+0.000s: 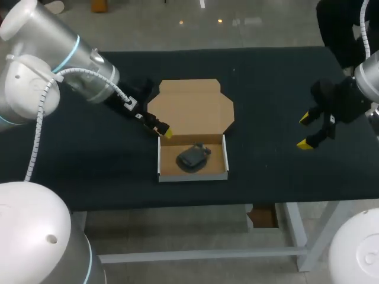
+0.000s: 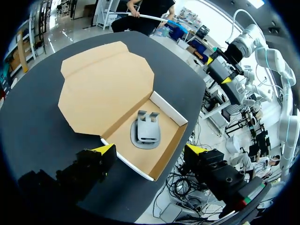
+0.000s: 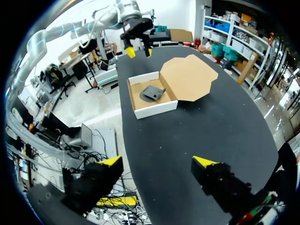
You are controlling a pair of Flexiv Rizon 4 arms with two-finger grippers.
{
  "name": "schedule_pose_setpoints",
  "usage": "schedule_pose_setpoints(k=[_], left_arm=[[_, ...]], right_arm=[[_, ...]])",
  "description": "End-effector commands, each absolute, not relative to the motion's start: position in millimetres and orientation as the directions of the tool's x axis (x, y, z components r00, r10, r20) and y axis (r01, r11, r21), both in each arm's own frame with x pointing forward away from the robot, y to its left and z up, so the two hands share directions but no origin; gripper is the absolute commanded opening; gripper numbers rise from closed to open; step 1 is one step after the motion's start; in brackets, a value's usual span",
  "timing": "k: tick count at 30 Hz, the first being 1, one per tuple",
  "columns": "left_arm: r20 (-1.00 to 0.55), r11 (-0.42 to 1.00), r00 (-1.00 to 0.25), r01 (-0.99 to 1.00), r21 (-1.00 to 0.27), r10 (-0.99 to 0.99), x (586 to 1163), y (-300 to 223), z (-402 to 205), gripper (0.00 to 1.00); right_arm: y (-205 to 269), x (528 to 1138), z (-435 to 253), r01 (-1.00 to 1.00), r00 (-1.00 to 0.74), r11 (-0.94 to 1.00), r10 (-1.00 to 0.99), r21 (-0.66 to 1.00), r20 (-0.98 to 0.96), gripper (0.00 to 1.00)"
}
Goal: Assemble the packaging by folding the flat box into shape, placing the metal phone stand inside, and closing the box properly
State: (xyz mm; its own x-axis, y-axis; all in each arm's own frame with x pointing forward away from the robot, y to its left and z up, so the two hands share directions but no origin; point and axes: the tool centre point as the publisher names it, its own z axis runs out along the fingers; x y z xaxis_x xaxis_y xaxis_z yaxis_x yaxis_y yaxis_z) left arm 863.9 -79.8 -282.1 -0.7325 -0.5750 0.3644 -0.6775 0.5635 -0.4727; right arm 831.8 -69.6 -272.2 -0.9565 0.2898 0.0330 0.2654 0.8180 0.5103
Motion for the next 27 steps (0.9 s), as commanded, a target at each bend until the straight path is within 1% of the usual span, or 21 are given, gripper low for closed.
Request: schedule_pose_setpoints(k=[1,5,7,12,19,27], left_arm=[[0.360,0.565,-0.732,-0.678,-0.470,-0.579,864,-81,-281,1.00],[0.360,0.565,-0.732,-0.678,-0.470,-0.579,864,-81,-281,1.00],[0.360,0.576,-0.756,-0.652,-0.493,-0.547,869,-82,-282,1.00],[0.283,0.600,-0.812,-0.573,-0.559,-0.511,875,-74,-276,1.00],[0.254,0.592,-0.838,-0.527,-0.610,-0.483,899,-48,-280,1.00],[0.236,0.567,-0.863,-0.478,-0.671,-0.448,934,-18,-290,1.00]], right_arm=[[-71,832,-271,0.263,-0.957,0.817,0.287,0.513,0.035,1.00],[-71,832,-271,0.263,-0.957,0.817,0.287,0.513,0.035,1.00],[-71,832,-271,0.263,-0.957,0.817,0.287,0.513,0.035,1.00],[-71,832,-271,0.263,-0.957,0.817,0.287,0.513,0.035,1.00],[-65,843,-255,0.187,-0.980,0.855,0.197,0.484,0.030,1.00],[-54,859,-239,0.101,-0.995,0.886,0.079,0.452,0.068,1.00]])
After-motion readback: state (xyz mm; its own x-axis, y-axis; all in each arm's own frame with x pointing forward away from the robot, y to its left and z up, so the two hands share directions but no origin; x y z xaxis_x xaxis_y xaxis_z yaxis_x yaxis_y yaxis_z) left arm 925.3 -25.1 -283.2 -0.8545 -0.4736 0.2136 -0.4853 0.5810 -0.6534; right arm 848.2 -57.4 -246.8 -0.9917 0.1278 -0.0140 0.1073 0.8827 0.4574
